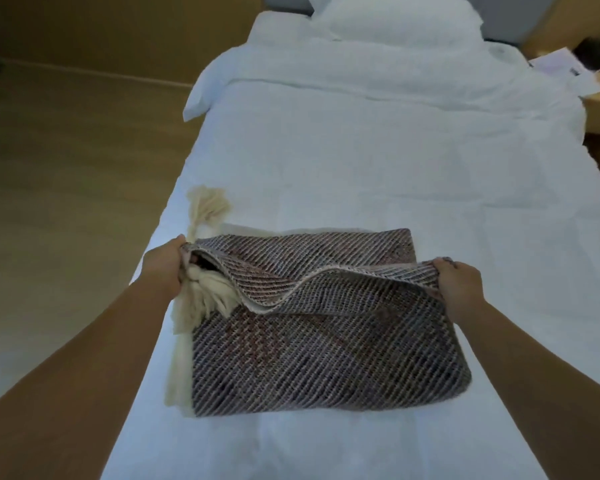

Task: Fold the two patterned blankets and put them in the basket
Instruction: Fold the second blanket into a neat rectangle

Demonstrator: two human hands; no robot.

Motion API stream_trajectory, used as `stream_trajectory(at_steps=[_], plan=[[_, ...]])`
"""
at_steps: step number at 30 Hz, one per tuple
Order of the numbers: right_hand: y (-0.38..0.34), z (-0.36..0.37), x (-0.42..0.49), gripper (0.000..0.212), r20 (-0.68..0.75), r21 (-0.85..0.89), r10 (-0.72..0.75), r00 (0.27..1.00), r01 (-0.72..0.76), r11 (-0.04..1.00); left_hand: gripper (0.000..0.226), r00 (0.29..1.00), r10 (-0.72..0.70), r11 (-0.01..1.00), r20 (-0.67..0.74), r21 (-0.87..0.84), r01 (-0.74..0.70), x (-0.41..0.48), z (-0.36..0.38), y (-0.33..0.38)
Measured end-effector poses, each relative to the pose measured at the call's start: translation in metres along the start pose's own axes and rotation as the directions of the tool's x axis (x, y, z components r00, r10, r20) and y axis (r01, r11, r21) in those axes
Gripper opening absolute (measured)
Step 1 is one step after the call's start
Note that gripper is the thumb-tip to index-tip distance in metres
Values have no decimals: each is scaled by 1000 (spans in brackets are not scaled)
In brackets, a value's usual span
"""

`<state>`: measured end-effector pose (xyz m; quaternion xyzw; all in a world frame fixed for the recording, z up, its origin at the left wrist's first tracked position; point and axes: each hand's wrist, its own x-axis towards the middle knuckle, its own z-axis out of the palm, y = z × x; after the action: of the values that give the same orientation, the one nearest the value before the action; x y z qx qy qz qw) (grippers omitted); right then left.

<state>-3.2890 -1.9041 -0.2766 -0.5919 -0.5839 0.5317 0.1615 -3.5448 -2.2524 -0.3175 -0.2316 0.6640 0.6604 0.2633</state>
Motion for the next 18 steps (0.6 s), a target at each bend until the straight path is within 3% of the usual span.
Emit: stream_trajectory(at_steps=[3, 6, 9, 12, 15, 18], plan=[[-16, 26, 36, 23, -44, 17, -1, 999, 2, 1000, 39, 1000, -5, 997, -18, -79, 4, 31, 20, 14], [-23, 50, 73, 13, -63, 20, 63, 996, -62, 998, 31, 998, -32, 984, -47, -175, 23, 54, 32, 23], [-20, 71, 100, 15, -53, 53, 150, 987, -147, 988, 24, 992, -78, 953, 97, -286, 103, 60, 48, 25], [-5, 90, 113, 41, 114, 127, 153, 982, -168, 978, 38, 982, -53, 994, 181, -88, 70, 65, 60, 10], [32, 100, 121, 61, 245, -148, 86, 966, -51, 988, 54, 983, -35, 995, 182, 97, 18, 73, 58, -20], [60, 104, 121, 67, 297, -281, 55, 953, 33, 959, 58, 990, 25, 997, 140, 63, -34, 81, 51, -43]])
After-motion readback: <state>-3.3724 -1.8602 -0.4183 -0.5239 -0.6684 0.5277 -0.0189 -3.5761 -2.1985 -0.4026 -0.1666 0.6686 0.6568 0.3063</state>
